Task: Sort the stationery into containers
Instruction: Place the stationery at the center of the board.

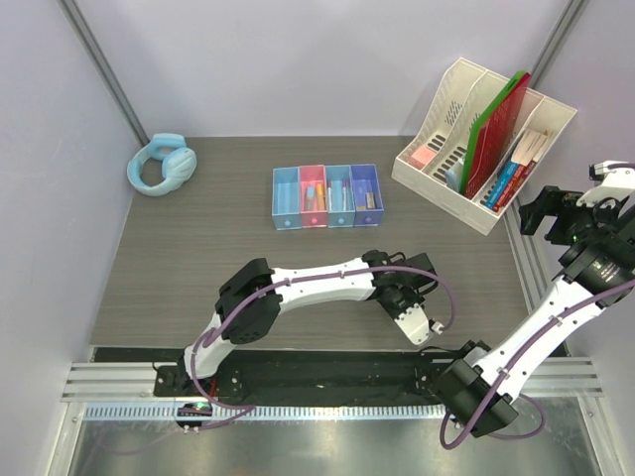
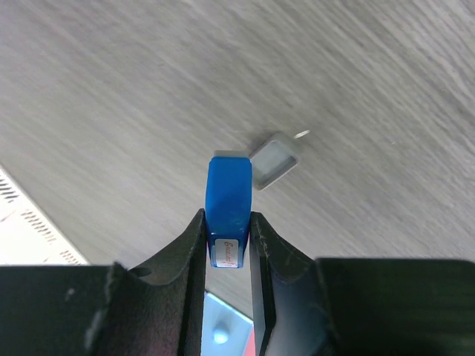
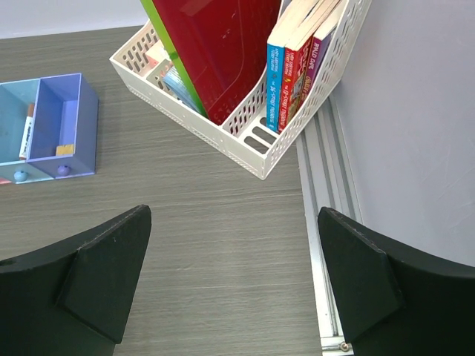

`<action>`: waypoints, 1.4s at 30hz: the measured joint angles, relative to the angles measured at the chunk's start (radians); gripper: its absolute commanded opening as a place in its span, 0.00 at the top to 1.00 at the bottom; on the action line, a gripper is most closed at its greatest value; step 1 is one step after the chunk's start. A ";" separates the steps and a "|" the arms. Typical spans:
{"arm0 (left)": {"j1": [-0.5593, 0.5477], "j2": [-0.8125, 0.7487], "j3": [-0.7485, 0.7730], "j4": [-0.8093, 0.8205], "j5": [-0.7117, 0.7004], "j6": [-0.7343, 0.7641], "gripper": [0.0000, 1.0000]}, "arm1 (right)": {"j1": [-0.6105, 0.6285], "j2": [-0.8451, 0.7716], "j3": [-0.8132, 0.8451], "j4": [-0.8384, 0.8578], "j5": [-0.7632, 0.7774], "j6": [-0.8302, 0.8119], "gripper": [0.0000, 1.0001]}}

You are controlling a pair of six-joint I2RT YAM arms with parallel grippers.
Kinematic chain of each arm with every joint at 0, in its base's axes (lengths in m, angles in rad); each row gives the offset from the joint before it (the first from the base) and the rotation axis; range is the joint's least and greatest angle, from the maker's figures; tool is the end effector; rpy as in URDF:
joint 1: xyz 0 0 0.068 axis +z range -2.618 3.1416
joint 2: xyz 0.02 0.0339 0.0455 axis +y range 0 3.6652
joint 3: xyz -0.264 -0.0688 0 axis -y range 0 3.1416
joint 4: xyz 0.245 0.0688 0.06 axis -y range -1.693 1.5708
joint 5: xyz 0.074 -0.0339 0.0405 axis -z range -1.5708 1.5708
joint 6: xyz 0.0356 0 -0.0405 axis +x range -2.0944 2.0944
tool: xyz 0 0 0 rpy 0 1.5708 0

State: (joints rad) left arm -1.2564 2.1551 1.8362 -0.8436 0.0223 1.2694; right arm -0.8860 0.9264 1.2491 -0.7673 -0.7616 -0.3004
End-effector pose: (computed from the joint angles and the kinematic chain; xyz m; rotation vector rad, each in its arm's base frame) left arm 0.1417 -0.4383 0.2133 2.6064 0.8223 -0.0268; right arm 0.1233 -0.1121 0.4162 0.0854 1.8856 -0.0383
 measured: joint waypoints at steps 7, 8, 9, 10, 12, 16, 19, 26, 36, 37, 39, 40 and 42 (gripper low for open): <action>0.000 0.002 -0.087 0.058 -0.010 0.000 1.00 | 0.000 -0.009 0.000 0.000 0.001 0.016 0.00; 0.000 0.002 -0.091 0.068 -0.013 0.000 1.00 | 0.000 -0.010 0.000 0.000 0.001 0.017 0.00; 0.000 0.002 -0.092 0.076 -0.014 0.000 1.00 | 0.000 -0.010 0.001 -0.002 0.002 0.018 0.00; 0.000 0.002 -0.092 0.084 -0.014 0.000 1.00 | 0.000 -0.010 0.005 -0.005 0.004 0.019 0.00; 0.002 0.002 -0.088 0.086 -0.013 0.002 1.00 | 0.000 -0.010 0.015 -0.008 0.008 0.021 0.00; 0.002 0.001 -0.072 0.084 -0.001 0.024 1.00 | 0.000 -0.010 0.038 -0.014 0.010 0.027 0.00; 0.002 -0.006 -0.071 0.077 0.005 0.053 1.00 | 0.000 -0.010 0.052 -0.019 0.016 0.036 0.00; 0.018 -0.008 -0.077 0.033 0.031 0.124 1.00 | 0.000 -0.011 0.072 -0.027 0.027 0.043 0.00; 0.034 -0.015 -0.084 -0.011 0.051 0.185 1.00 | 0.000 -0.014 0.072 -0.031 0.038 0.043 0.00; 0.034 -0.015 -0.085 -0.013 0.052 0.187 1.00 | 0.000 -0.015 0.072 -0.032 0.038 0.043 0.00; 0.034 -0.015 -0.085 -0.015 0.055 0.193 1.00 | 0.000 -0.017 0.072 -0.032 0.038 0.043 0.00; 0.034 -0.015 -0.085 -0.014 0.058 0.197 1.00 | 0.000 -0.017 0.072 -0.032 0.038 0.043 0.00; 0.034 -0.015 -0.085 -0.015 0.058 0.201 1.00 | 0.000 -0.017 0.072 -0.032 0.038 0.043 0.00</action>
State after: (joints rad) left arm -1.2228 2.1399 1.7515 -0.8585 0.0807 1.4704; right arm -0.8860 0.9092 1.3209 -0.7998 -0.7235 -0.2577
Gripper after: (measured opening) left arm 0.256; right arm 0.996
